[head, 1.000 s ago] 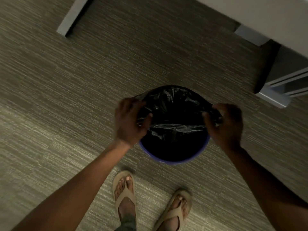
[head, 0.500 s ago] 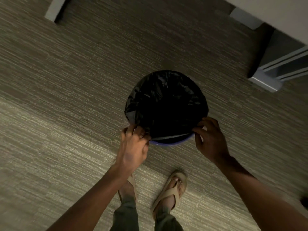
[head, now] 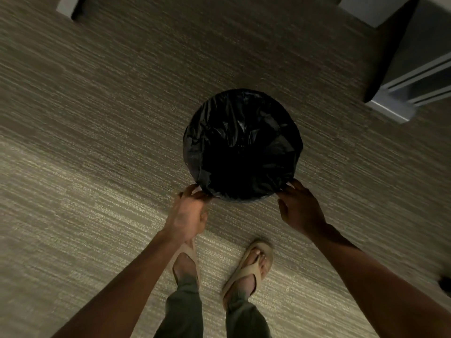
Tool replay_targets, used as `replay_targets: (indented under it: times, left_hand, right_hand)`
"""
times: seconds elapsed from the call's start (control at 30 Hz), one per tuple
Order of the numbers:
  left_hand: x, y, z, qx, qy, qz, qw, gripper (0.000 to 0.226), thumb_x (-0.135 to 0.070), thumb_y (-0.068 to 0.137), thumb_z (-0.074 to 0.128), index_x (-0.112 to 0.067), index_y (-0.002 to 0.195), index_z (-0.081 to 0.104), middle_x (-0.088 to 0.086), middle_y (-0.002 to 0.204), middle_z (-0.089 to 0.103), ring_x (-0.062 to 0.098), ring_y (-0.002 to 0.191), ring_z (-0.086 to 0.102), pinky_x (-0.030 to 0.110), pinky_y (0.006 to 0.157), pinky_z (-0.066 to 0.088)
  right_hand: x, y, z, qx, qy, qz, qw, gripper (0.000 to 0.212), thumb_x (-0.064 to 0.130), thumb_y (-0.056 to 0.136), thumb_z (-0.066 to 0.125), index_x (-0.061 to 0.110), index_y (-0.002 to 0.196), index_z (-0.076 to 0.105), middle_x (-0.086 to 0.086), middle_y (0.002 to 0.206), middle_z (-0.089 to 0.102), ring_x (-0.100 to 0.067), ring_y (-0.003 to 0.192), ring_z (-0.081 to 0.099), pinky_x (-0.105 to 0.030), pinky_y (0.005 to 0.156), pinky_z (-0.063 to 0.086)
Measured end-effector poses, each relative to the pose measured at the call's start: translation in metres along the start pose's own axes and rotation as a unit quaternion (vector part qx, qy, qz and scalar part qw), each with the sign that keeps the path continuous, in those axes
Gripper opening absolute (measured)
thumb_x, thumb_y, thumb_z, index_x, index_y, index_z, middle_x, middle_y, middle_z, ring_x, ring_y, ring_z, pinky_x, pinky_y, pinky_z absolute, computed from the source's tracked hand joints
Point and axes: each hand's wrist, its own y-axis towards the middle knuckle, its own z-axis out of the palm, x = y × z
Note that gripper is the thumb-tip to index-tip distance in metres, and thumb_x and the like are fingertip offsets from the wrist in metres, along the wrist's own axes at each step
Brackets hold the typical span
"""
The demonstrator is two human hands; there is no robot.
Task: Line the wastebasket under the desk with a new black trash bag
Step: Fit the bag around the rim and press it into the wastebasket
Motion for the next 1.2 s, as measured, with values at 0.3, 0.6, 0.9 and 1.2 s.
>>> replay_targets:
  times: [0.3, 0.6, 0.9, 1.2]
  left_hand:
    - [0.002, 0.029, -0.047, -0.25, -0.468, -0.279, 0.8, 0.014, -0.028, 0.094, 0.069, -0.042, 0.094, 0.068, -0.017, 0.093, 0.074, 0.005, 0.089, 0.07, 0.025, 0.078, 0.058]
    - [0.013, 0.094, -0.065, -0.115, -0.56, -0.3, 0.763, 0.052, -0.048, 0.097, 0.062, -0.007, 0.13, 0.067, 0.016, 0.129, 0.069, 0.036, 0.123, 0.065, 0.051, 0.104, 0.053]
    - [-0.039, 0.099, -0.064, -0.099, 0.176, 0.243, 0.949, 0.062, -0.03, 0.093, 0.052, -0.009, 0.151, 0.047, 0.015, 0.156, 0.048, 0.039, 0.151, 0.032, 0.051, 0.124, 0.024]
    - [-0.015, 0.152, -0.075, 0.134, 0.421, 0.04, 0.896, 0.071, -0.035, 0.106, 0.032, -0.011, 0.165, 0.001, 0.012, 0.174, -0.002, 0.033, 0.16, -0.011, 0.046, 0.129, -0.006]
  right_hand:
    - [0.01, 0.024, -0.029, -0.212, 0.421, 0.393, 0.79, 0.02, 0.031, 0.09, 0.073, 0.025, 0.11, 0.073, 0.001, 0.113, 0.076, -0.019, 0.103, 0.073, -0.041, 0.085, 0.061]
    - [0.018, 0.076, -0.031, -0.117, 0.469, 0.384, 0.787, 0.064, 0.056, 0.105, 0.046, 0.012, 0.151, 0.05, -0.016, 0.149, 0.058, -0.035, 0.135, 0.058, -0.051, 0.109, 0.051]
    - [0.035, 0.105, -0.038, 0.016, -0.173, -0.155, 0.972, 0.069, 0.033, 0.1, 0.051, 0.009, 0.161, 0.032, -0.017, 0.17, 0.029, -0.036, 0.161, 0.013, -0.06, 0.128, 0.01]
    - [0.021, 0.142, -0.035, 0.317, -0.43, 0.008, 0.845, 0.075, 0.059, 0.103, 0.022, 0.024, 0.167, 0.003, -0.017, 0.175, -0.005, -0.04, 0.161, -0.011, -0.064, 0.125, -0.013]
